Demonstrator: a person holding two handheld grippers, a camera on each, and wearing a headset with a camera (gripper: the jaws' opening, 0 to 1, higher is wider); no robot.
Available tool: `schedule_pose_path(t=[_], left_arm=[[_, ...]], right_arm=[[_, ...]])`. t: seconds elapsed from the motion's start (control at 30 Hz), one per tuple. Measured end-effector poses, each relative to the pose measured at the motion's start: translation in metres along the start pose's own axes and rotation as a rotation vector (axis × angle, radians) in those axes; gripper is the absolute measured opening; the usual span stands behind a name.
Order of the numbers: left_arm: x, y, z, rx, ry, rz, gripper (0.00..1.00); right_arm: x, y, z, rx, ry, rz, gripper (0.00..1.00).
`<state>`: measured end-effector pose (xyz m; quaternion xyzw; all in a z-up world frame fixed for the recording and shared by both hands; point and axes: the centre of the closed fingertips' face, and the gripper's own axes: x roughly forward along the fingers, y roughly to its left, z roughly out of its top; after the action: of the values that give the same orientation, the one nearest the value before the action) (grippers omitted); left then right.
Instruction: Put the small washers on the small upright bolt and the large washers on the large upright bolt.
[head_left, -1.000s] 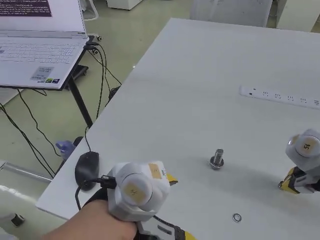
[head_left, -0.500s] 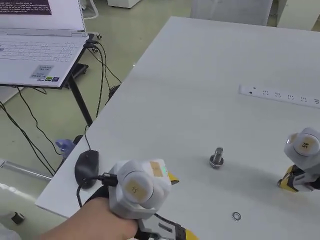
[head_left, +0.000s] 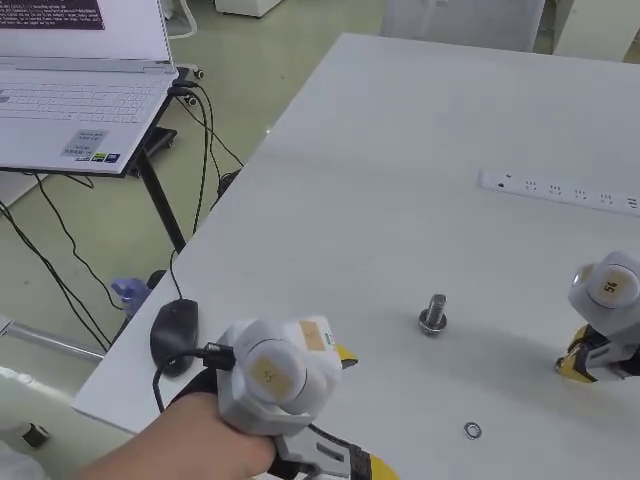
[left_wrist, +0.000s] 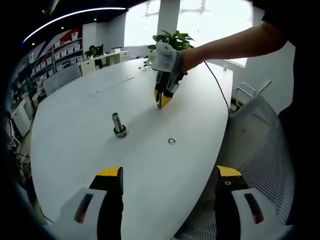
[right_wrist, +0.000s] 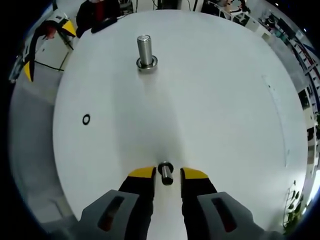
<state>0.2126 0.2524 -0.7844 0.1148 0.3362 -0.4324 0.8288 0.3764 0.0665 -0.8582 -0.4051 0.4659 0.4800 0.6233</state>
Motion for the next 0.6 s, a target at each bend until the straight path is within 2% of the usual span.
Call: schedule_pose_path(t=[0.33,0.6], left_arm=[[-0.001,-0.001,0.001,0.010,-0.002,0.002,0.73],[-0.004,-0.003,0.003,0.010,-0.012,0.010,0.73]], right_arm=[[-0.019,-0.006,0.007,0.016,-0.040,-0.006,0.23],[-0.031,-0.001,0.019,-0.021,-0.053,-0.010,0.23]])
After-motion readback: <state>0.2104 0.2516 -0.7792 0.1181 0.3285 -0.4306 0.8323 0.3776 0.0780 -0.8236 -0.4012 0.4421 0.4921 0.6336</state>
